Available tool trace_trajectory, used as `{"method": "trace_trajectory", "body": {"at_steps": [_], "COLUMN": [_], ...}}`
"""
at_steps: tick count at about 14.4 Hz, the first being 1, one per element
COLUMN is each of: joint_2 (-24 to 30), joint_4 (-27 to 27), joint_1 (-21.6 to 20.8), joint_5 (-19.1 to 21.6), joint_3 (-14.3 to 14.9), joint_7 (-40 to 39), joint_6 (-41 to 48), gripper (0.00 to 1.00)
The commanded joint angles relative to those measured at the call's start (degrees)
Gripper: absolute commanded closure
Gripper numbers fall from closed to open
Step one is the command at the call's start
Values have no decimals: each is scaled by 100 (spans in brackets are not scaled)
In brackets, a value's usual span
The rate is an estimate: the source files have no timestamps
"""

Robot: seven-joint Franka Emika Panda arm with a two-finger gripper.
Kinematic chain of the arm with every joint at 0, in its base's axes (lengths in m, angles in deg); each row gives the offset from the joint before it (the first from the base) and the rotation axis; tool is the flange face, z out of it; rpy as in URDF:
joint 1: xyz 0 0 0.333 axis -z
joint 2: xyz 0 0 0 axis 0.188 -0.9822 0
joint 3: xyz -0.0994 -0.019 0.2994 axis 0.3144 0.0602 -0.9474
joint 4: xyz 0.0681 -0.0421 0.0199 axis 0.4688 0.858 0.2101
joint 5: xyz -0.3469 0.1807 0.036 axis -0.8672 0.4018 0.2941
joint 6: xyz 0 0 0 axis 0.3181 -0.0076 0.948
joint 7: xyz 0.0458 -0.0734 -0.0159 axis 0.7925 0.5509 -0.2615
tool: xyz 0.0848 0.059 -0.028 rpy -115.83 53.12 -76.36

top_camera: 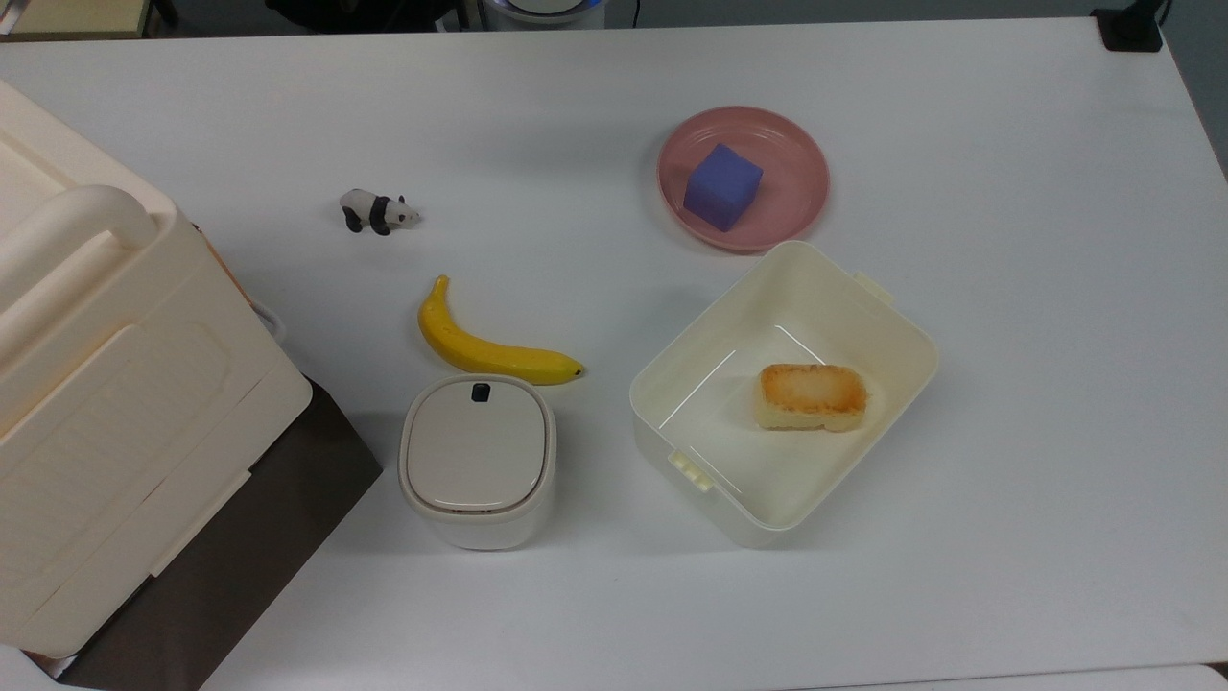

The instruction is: Slide the drawer open

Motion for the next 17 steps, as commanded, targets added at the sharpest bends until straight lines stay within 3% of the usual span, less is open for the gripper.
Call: {"method": "trace_trajectory", "body": {"at_steps": [1,12,17], "joint_2": [42,42,77], "joint_4": [63,63,116], "joint_1": [-46,-37,16], "joint_5": [97,97,27], "joint_3": [42,43,104], "joint_7": [76,-116,-1636], "joint_6": [9,18,394], "gripper": [0,0,0]}}
